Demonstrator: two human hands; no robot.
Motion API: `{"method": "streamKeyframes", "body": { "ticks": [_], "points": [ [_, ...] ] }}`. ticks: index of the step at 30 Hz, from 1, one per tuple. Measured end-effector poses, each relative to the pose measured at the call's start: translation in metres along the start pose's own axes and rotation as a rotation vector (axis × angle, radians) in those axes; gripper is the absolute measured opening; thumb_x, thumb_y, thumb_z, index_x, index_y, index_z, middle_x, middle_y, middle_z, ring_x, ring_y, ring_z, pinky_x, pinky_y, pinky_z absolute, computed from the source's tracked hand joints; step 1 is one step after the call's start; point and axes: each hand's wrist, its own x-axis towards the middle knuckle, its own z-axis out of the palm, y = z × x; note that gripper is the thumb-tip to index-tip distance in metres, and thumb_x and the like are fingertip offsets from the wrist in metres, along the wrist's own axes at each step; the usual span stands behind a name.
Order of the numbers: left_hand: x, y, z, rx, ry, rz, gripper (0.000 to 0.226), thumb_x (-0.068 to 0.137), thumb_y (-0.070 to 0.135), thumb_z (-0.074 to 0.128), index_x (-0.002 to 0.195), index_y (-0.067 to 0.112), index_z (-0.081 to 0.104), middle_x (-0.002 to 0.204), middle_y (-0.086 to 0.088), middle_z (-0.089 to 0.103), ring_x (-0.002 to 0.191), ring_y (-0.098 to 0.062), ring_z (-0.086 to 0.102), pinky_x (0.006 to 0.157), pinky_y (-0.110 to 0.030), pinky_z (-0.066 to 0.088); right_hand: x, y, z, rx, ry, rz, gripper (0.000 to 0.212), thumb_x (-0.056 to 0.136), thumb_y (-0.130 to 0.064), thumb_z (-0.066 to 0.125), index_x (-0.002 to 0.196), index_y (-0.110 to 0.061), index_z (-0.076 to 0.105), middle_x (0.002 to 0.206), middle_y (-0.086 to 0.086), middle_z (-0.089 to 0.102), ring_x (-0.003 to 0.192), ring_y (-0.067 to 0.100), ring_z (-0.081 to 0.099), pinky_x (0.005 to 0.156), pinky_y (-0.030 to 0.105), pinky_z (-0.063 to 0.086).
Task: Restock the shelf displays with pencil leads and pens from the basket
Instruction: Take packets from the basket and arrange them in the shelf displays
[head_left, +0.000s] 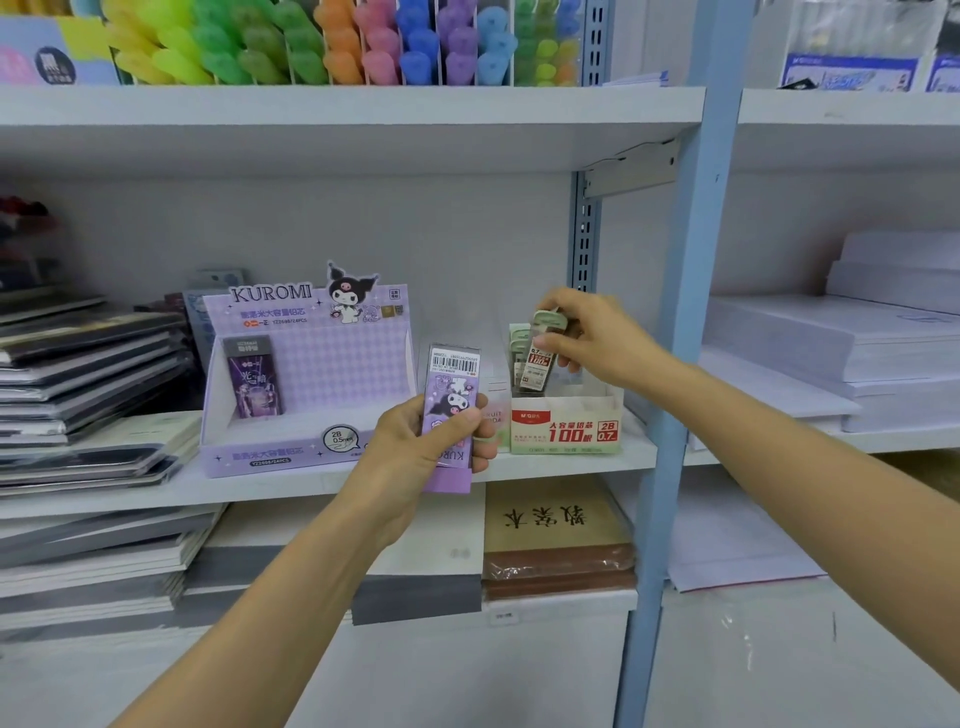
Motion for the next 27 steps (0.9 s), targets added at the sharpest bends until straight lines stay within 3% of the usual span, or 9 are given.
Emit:
{"method": "streamKeyframes", "body": {
  "ticks": [3, 6, 9, 12, 14, 17, 20, 24, 27],
  "points": [
    [0.001, -0.002, -0.004, 0.024, 0.009, -0.005, 0.03, 0.079, 0.021, 0.071, 0.105, 0.008, 0.066, 0.088, -0.012, 0.075, 0.072, -0.02, 0.071, 0.064, -0.027, 0.058, 0.008, 0.001, 0.008, 0.015, -0.014, 0.035, 0.019, 0.09, -0.015, 0.065, 0.103, -0.023, 0.053, 0.087, 0.001, 0.067, 0.063, 0.013, 0.067, 0.056, 0.022, 0.057],
    [0.001, -0.003, -0.008, 0.053, 0.004, -0.003, 0.03, 0.08, 0.019, 0.072, 0.107, 0.008, 0.064, 0.09, -0.013, 0.075, 0.069, -0.018, 0.07, 0.063, -0.027, 0.057, 0.01, 0.002, 0.014, -0.114, -0.03, 0.018, 0.015, 0.093, -0.015, 0.06, 0.107, -0.02, 0.065, 0.098, 0.001, 0.064, 0.069, 0.012, 0.065, 0.067, 0.028, 0.058],
    [0.0, -0.002, -0.01, 0.068, -0.007, 0.003, 0.038, 0.073, 0.023, 0.074, 0.107, 0.01, 0.064, 0.092, -0.013, 0.076, 0.068, -0.018, 0.071, 0.063, -0.027, 0.057, 0.006, -0.001, 0.018, -0.195, 0.091, 0.022, 0.033, 0.092, -0.019, 0.063, 0.124, -0.022, 0.06, 0.106, -0.004, 0.052, 0.076, 0.006, 0.057, 0.08, 0.022, 0.047],
    [-0.001, -0.002, -0.014, 0.106, -0.013, 0.006, 0.041, 0.07, 0.024, 0.076, 0.108, 0.013, 0.065, 0.092, -0.012, 0.076, 0.07, -0.02, 0.072, 0.064, -0.028, 0.058, -0.002, -0.023, 0.018, 0.093, 0.142, -0.044, 0.029, 0.094, -0.031, 0.058, 0.123, -0.026, 0.06, 0.106, -0.011, 0.055, 0.081, 0.004, 0.058, 0.076, 0.019, 0.048],
    [-0.002, -0.001, -0.014, 0.131, -0.021, 0.011, 0.042, 0.069, 0.023, 0.077, 0.108, 0.013, 0.067, 0.092, -0.012, 0.076, 0.071, -0.022, 0.072, 0.064, -0.027, 0.058, -0.007, -0.045, 0.019, 0.304, -0.02, -0.096, 0.03, 0.094, -0.036, 0.058, 0.123, -0.03, 0.06, 0.108, -0.013, 0.062, 0.085, 0.005, 0.062, 0.073, 0.023, 0.055],
    [-0.007, 0.004, -0.017, 0.152, -0.042, 0.024, 0.038, 0.066, 0.021, 0.08, 0.102, 0.011, 0.07, 0.092, -0.014, 0.075, 0.068, -0.024, 0.071, 0.061, -0.027, 0.056, -0.012, -0.068, 0.029, 0.299, -0.264, -0.163, 0.024, 0.091, -0.028, 0.065, 0.115, -0.026, 0.067, 0.089, 0.005, 0.064, 0.077, 0.011, 0.059, 0.071, 0.028, 0.052],
    [-0.013, 0.015, -0.031, 0.127, -0.069, 0.042, 0.04, 0.064, 0.011, 0.08, 0.102, 0.007, 0.069, 0.09, -0.015, 0.074, 0.069, -0.023, 0.07, 0.063, -0.026, 0.057, -0.013, -0.078, 0.037, 0.431, -0.188, -0.127, 0.016, 0.09, -0.018, 0.068, 0.105, -0.016, 0.071, 0.076, 0.011, 0.056, 0.071, 0.011, 0.057, 0.069, 0.025, 0.051],
    [-0.018, 0.027, -0.06, -0.092, 0.157, 0.096, 0.032, 0.066, 0.006, 0.074, 0.097, 0.002, 0.066, 0.078, -0.01, 0.074, 0.063, -0.018, 0.07, 0.061, -0.023, 0.057, -0.019, -0.085, 0.05, 0.665, -0.061, 0.027, 0.01, 0.084, -0.011, 0.073, 0.092, -0.01, 0.067, 0.085, 0.009, 0.07, 0.076, 0.014, 0.068, 0.072, 0.023, 0.056],
    [-0.025, 0.028, -0.074, -0.118, 0.268, 0.143, 0.022, 0.071, 0.012, 0.072, 0.091, 0.003, 0.066, 0.076, -0.006, 0.074, 0.064, -0.017, 0.068, 0.063, -0.021, 0.056, -0.025, -0.094, 0.064, 0.722, -0.289, 0.106, 0.012, 0.084, -0.01, 0.072, 0.087, -0.003, 0.062, 0.086, 0.014, 0.072, 0.078, 0.022, 0.07, 0.07, 0.027, 0.059]
  ]
}}
